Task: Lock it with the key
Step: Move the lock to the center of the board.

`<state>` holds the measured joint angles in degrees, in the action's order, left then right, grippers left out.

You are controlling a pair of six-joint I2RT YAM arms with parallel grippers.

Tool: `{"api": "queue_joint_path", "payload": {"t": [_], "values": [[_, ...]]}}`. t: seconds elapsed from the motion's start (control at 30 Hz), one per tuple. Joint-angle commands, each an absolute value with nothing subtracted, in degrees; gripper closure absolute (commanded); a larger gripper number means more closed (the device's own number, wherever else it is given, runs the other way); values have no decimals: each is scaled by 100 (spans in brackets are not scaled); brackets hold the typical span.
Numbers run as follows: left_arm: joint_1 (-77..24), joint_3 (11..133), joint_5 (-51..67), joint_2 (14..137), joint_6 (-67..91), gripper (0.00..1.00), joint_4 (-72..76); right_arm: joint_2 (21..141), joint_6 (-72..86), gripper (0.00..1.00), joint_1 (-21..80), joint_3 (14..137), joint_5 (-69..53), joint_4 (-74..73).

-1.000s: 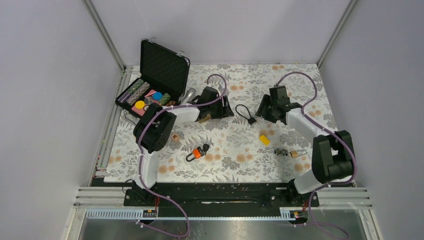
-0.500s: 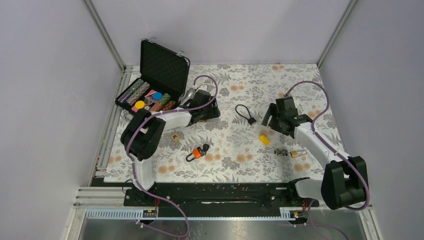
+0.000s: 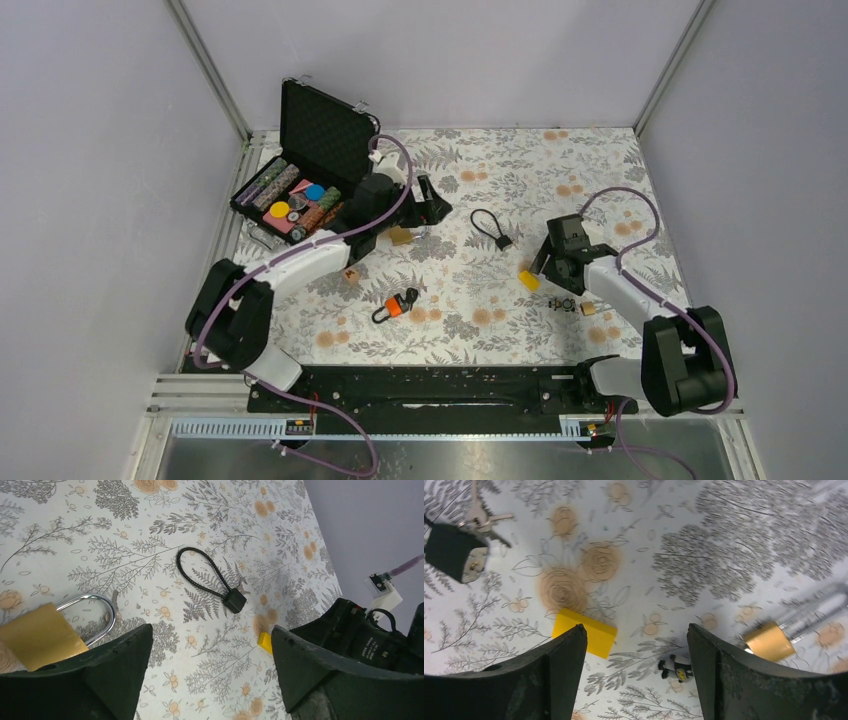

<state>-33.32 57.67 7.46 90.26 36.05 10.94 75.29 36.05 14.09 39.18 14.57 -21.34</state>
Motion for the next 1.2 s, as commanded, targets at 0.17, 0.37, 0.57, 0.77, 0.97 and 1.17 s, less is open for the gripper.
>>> {"api": "queue_joint_path", "payload": {"t": [0.17, 0.37, 0.57, 0.77, 0.97, 1.17], "values": [[-3322, 5187, -304, 7706, 3094, 1, 805, 6073, 5379, 21, 1389, 3678, 3123, -3396], [-3309, 4851, -774, 7081, 3030, 1, 690, 5472, 6914, 21, 1389, 3551, 2994, -4293], [-3308, 4680, -794, 6717, 3019, 1, 636, 5523, 7997, 25, 1389, 3437, 2866, -4548], [-3308, 4511, -858, 6550, 2991, 1, 707, 6008, 8977, 31, 1389, 3360, 2977, -4738], [-3281, 4470, -859, 6535, 2895, 1, 694, 6780, 8991, 40, 1389, 3534, 3016, -4378], [-3209, 4465, -850, 6585, 2861, 1, 725, 7320, 8809, 55, 1389, 3832, 3286, -4335]]}}
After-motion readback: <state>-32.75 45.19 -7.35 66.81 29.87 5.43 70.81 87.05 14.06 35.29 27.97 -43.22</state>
